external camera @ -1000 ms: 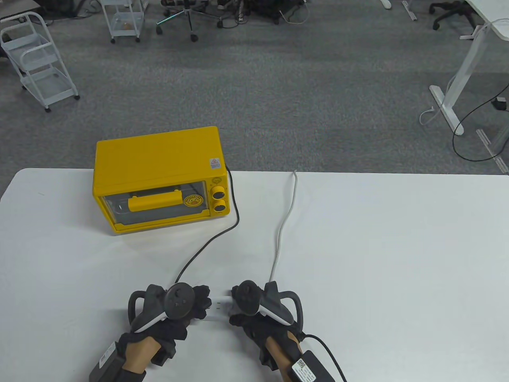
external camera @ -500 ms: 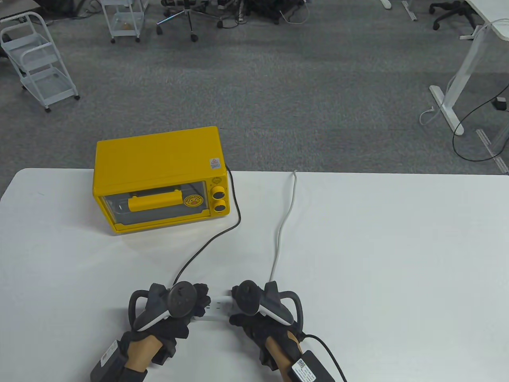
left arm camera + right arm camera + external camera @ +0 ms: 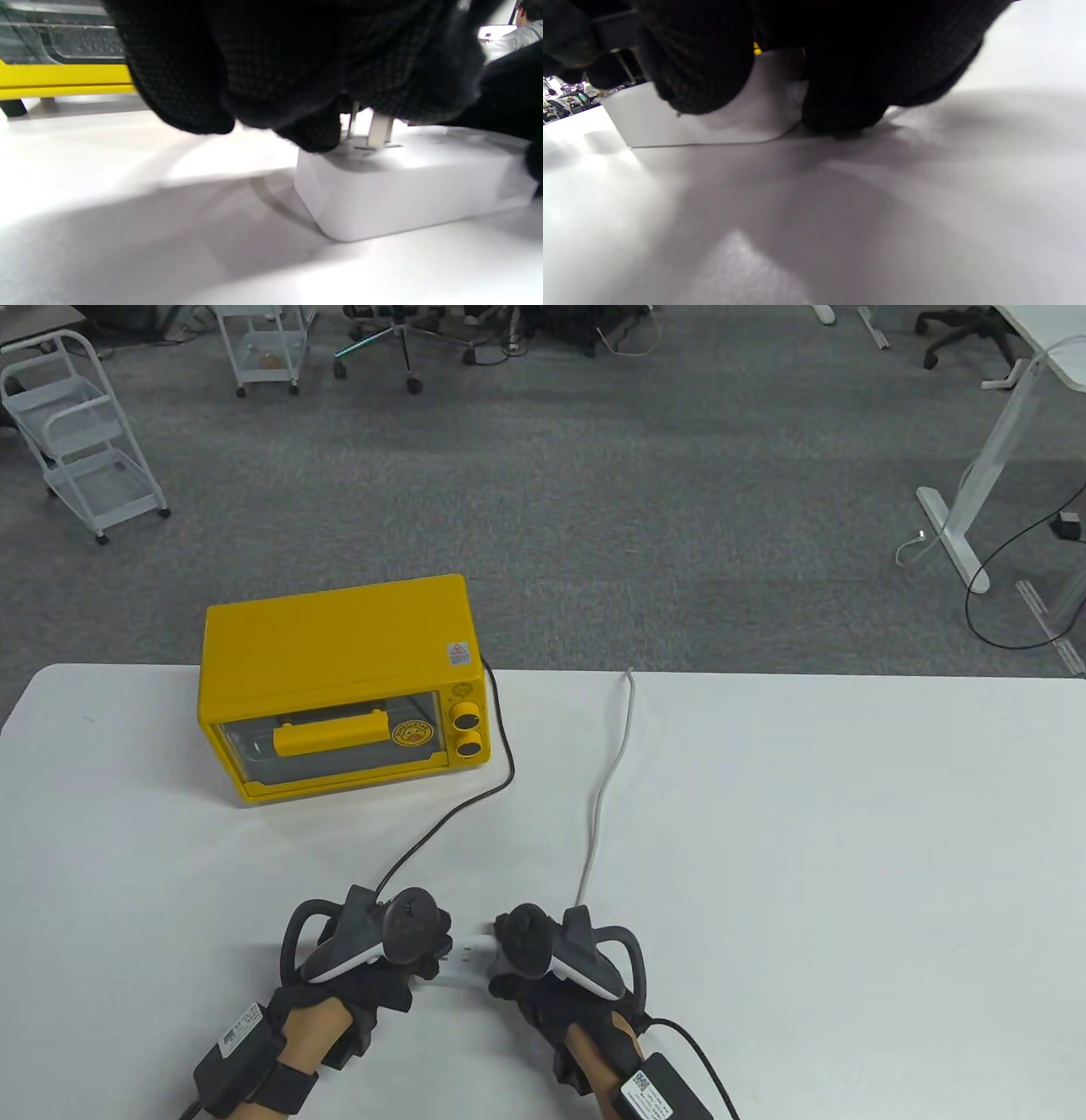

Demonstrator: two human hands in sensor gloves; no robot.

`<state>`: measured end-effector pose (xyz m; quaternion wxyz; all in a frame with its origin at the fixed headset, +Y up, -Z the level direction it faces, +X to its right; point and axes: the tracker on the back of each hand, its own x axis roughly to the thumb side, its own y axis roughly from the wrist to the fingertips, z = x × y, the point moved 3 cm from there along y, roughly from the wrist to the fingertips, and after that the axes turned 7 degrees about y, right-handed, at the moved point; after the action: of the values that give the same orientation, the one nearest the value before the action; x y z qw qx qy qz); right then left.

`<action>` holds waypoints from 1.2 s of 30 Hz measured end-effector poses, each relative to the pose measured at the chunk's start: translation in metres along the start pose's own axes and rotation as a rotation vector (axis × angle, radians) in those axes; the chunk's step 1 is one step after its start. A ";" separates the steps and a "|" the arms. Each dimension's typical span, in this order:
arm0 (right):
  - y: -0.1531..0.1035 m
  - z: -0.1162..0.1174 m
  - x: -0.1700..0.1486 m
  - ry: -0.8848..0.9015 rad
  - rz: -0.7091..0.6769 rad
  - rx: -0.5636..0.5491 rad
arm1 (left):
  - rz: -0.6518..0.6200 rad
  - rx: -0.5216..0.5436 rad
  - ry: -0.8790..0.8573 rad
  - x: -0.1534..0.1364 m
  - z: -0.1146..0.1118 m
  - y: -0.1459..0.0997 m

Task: Plug the oven into the power strip

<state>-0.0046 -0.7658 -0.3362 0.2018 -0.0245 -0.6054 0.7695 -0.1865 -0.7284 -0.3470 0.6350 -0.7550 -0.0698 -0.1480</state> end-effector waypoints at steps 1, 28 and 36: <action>0.000 0.000 0.000 -0.001 0.000 0.001 | -0.002 -0.012 -0.024 -0.003 -0.001 0.001; 0.000 0.000 0.001 -0.005 0.000 -0.001 | 0.031 0.020 0.021 0.001 -0.011 -0.003; 0.000 0.000 0.000 0.003 0.002 0.006 | 0.001 -0.072 -0.104 -0.010 -0.023 -0.003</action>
<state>-0.0042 -0.7656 -0.3366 0.2023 -0.0258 -0.6028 0.7714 -0.2000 -0.7493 -0.3435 0.6032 -0.7839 -0.0967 -0.1106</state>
